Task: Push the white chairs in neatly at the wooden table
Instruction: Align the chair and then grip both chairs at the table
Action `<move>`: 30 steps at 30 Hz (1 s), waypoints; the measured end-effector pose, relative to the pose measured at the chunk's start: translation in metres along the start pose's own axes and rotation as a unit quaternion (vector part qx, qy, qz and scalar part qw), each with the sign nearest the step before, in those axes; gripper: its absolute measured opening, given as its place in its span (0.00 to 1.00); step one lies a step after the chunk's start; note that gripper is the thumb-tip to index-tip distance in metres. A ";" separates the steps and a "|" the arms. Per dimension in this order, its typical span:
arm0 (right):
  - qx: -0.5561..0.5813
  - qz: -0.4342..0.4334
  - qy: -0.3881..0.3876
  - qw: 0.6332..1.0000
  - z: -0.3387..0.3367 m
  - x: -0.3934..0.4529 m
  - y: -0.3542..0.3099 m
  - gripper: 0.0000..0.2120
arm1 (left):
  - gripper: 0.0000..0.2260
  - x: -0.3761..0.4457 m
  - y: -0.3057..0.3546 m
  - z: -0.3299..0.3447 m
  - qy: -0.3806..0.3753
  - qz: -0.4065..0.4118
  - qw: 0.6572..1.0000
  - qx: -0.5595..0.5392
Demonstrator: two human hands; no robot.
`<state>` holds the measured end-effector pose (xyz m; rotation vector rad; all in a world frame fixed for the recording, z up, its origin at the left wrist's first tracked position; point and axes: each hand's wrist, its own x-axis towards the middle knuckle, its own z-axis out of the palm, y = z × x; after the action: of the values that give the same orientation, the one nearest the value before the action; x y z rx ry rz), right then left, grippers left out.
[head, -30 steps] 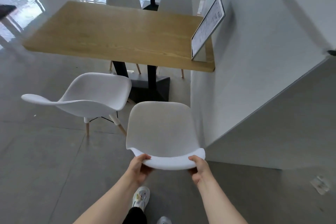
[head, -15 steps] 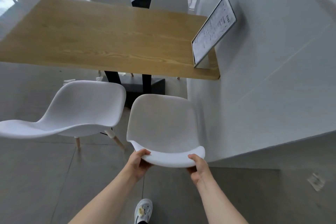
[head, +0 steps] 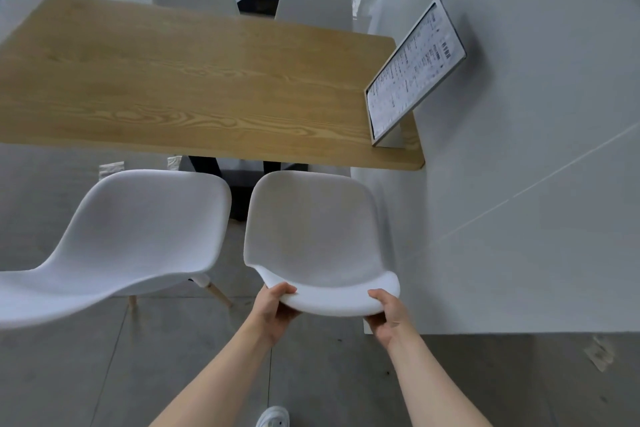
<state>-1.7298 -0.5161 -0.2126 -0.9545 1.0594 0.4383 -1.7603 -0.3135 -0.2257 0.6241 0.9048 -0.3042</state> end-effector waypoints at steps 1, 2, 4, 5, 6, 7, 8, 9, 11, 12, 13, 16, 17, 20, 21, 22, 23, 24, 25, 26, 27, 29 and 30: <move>-0.009 -0.004 0.002 1.000 0.000 0.003 -0.006 0.13 | 0.24 0.001 -0.002 0.004 -0.002 -0.001 1.000 -0.003; -0.020 -0.008 0.000 1.000 0.001 0.003 -0.012 0.14 | 0.22 0.001 -0.003 0.008 -0.004 0.000 1.000 -0.009; -0.031 -0.009 0.008 0.999 0.004 0.006 -0.019 0.14 | 0.21 0.004 -0.002 0.014 0.001 0.000 1.000 -0.013; -0.032 -0.009 0.012 0.999 0.006 0.006 -0.020 0.14 | 0.21 0.005 0.001 0.015 0.011 -0.001 1.000 -0.007; -0.031 -0.007 0.013 0.999 0.007 0.004 -0.019 0.15 | 0.20 0.006 0.003 0.015 0.020 -0.003 1.000 0.003; -0.031 -0.005 0.013 0.999 0.006 0.003 -0.017 0.15 | 0.19 0.006 0.004 0.014 0.026 -0.007 1.000 0.011; -0.031 -0.001 0.011 0.999 0.004 0.002 -0.015 0.16 | 0.20 0.004 0.002 0.013 0.030 -0.009 0.999 0.015; -0.032 0.006 0.010 0.999 0.000 0.002 -0.012 0.16 | 0.20 0.001 0.000 0.012 0.033 -0.013 0.999 0.015; -0.037 0.018 0.008 0.999 -0.004 0.000 -0.009 0.16 | 0.21 -0.004 -0.005 0.010 0.037 -0.016 0.999 0.010; -0.036 0.020 0.008 0.999 -0.004 -0.002 -0.008 0.15 | 0.21 -0.005 -0.007 0.009 0.039 -0.014 0.999 0.007; -0.036 0.021 0.006 0.999 -0.004 -0.004 -0.009 0.13 | 0.21 -0.005 -0.008 0.009 0.041 -0.009 0.999 0.003; -0.043 0.027 0.007 0.999 -0.005 -0.007 -0.012 0.11 | 0.22 -0.008 -0.010 0.011 0.045 -0.002 0.999 -0.003; -0.047 0.029 0.008 0.998 -0.007 -0.009 -0.013 0.11 | 0.22 -0.011 -0.013 0.009 0.047 -0.003 0.999 -0.005; -0.057 0.039 0.006 0.998 -0.007 -0.012 -0.010 0.05 | 0.22 -0.016 -0.016 0.005 0.051 -0.003 0.999 0.000; -0.058 0.042 0.005 0.997 -0.006 -0.013 -0.009 0.04 | 0.21 -0.016 -0.015 0.004 0.054 -0.001 0.999 0.003; -0.058 0.042 0.004 0.997 -0.005 -0.013 -0.009 0.05 | 0.20 -0.015 -0.014 0.005 0.056 -0.001 0.998 0.007; -0.058 0.040 0.005 0.997 -0.004 -0.013 -0.010 0.05 | 0.19 -0.015 -0.012 0.006 0.056 -0.003 0.998 0.009; -0.057 0.038 0.007 0.998 -0.005 -0.012 -0.010 0.05 | 0.19 -0.016 -0.012 0.008 0.055 -0.005 0.998 0.013; -0.056 0.038 0.009 0.998 -0.006 -0.012 -0.011 0.05 | 0.19 -0.018 -0.012 0.009 0.055 -0.007 0.998 0.017; -0.054 0.039 0.009 0.998 -0.007 -0.012 -0.010 0.05 | 0.18 -0.021 -0.011 0.010 0.057 -0.012 0.998 0.022; -0.052 0.039 0.010 0.998 -0.008 -0.012 -0.009 0.04 | 0.18 -0.023 -0.011 0.010 0.060 -0.018 0.998 0.025; -0.038 0.042 0.011 0.998 -0.010 -0.015 -0.004 0.06 | 0.18 -0.025 -0.012 0.008 0.073 -0.025 0.997 0.027; -0.026 0.041 0.012 0.999 -0.010 -0.015 -0.002 0.08 | 0.18 -0.026 -0.011 0.008 0.079 -0.025 0.996 0.031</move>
<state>-1.7411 -0.5235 -0.2001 -0.9669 1.1158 0.5270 -1.7761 -0.3280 -0.2050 0.6895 1.0681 -0.3324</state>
